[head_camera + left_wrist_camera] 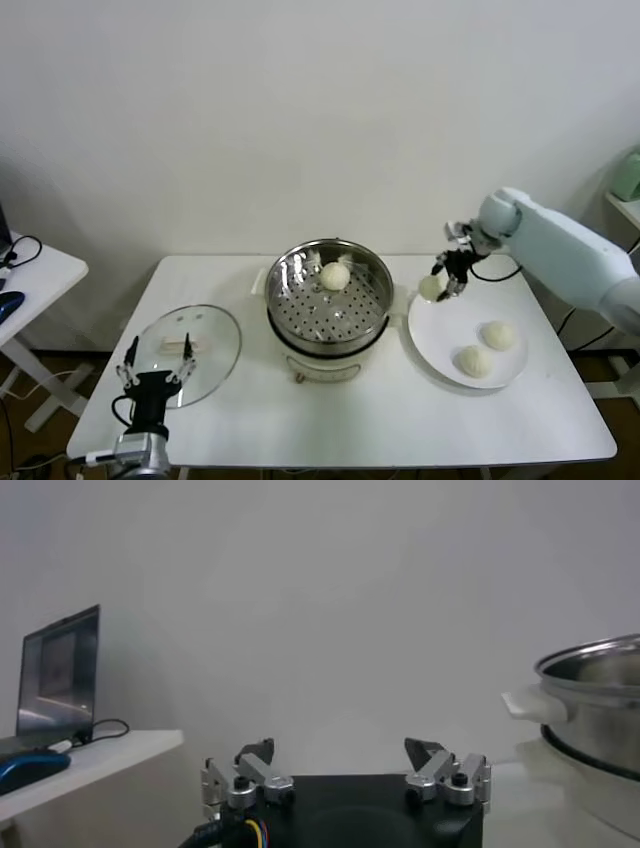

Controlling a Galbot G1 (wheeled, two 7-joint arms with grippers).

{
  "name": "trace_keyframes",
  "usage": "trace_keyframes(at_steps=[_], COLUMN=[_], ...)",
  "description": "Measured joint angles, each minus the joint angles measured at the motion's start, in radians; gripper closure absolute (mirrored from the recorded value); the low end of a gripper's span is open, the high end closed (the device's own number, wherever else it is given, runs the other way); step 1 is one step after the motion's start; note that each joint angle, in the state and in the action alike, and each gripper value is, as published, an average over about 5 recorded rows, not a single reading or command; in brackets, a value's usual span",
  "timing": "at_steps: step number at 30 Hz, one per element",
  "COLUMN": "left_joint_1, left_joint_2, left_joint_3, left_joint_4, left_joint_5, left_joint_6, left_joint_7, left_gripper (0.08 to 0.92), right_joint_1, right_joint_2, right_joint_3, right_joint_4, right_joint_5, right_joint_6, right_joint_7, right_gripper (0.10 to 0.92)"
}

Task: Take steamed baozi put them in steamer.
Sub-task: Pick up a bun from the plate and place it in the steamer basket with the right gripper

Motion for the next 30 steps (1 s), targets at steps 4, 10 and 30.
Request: trace_keyframes(at_steps=[4,10,30], left_joint_1=[0.008,0.020,0.021], left_joint_2=[0.000,0.000,0.013], left_joint_3=[0.008,0.018,0.035], left_joint_4=[-0.007,-0.015,-0.018], left_joint_5=[0.011,0.028,0.057], left_joint_6=[-0.002,-0.002,0.009], left_joint_7=[0.001,0.005,0.018], left_gripper=[0.177,0.177,0.177], right_joint_1=[0.085,0.186,0.198], right_joint_2=[0.021,0.059,0.285], right_joint_3=[-0.050,-0.124,-0.270], right_joint_4=[0.012,0.043,0.086], right_joint_5=[0.106,0.239,0.396], right_joint_6=[-0.034,-0.082,-0.158], right_joint_7=[0.001,0.001,0.034], right_gripper=[0.364,0.364,0.364])
